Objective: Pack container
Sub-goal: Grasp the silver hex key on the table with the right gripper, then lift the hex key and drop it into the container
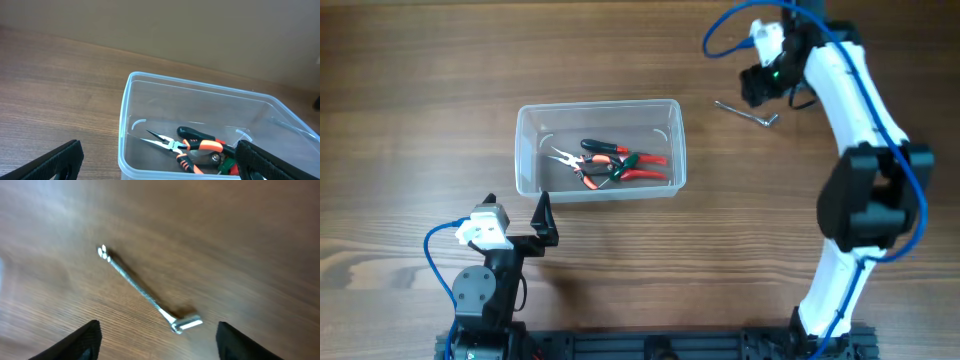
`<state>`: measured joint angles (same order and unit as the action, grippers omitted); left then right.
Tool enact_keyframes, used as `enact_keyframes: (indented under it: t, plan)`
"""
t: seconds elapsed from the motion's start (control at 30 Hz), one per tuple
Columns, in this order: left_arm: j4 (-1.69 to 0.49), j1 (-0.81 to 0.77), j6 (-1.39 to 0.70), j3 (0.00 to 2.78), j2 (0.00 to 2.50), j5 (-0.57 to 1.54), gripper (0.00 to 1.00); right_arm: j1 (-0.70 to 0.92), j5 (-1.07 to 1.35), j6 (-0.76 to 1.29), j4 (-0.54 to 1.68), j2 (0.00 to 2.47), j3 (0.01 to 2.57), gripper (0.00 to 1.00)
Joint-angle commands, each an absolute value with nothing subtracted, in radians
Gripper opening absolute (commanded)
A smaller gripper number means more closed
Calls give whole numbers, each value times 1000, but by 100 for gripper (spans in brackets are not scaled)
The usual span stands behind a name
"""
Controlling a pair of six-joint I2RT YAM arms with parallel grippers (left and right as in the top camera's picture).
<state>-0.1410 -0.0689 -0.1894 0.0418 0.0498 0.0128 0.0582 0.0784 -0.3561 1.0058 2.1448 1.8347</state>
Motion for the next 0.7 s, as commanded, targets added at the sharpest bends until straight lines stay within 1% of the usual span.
enact_keyframes:
  t: [0.0, 0.03, 0.13, 0.17, 0.27, 0.47, 0.53, 0.6, 0.67]
  plan:
    - [-142, -63, -198, 38, 53, 10, 100, 68, 113, -569, 998, 2180, 1840, 55]
    - [-142, -63, -198, 38, 53, 10, 100, 68, 113, -579, 995, 2192, 1840, 52]
    - [-142, -63, -198, 38, 53, 10, 100, 68, 113, -575, 988, 2222, 1840, 52]
    - [-142, -63, -198, 38, 53, 10, 100, 68, 113, -575, 990, 2231, 1840, 50]
    - [-142, -63, -198, 38, 53, 10, 100, 71, 113, -575, 1001, 2254, 1840, 47]
    - [-142, -63, -198, 37, 53, 10, 100, 74, 129, -565, 1011, 2284, 1840, 45]
    - [-142, -63, -198, 38, 53, 10, 100, 76, 128, -550, 1011, 2294, 1840, 41]
    - [-142, -63, -198, 38, 53, 10, 100, 76, 129, -542, 1012, 2300, 1839, 32]
    - [-142, -63, -198, 38, 53, 10, 100, 76, 129, -519, 999, 2305, 1827, 30]
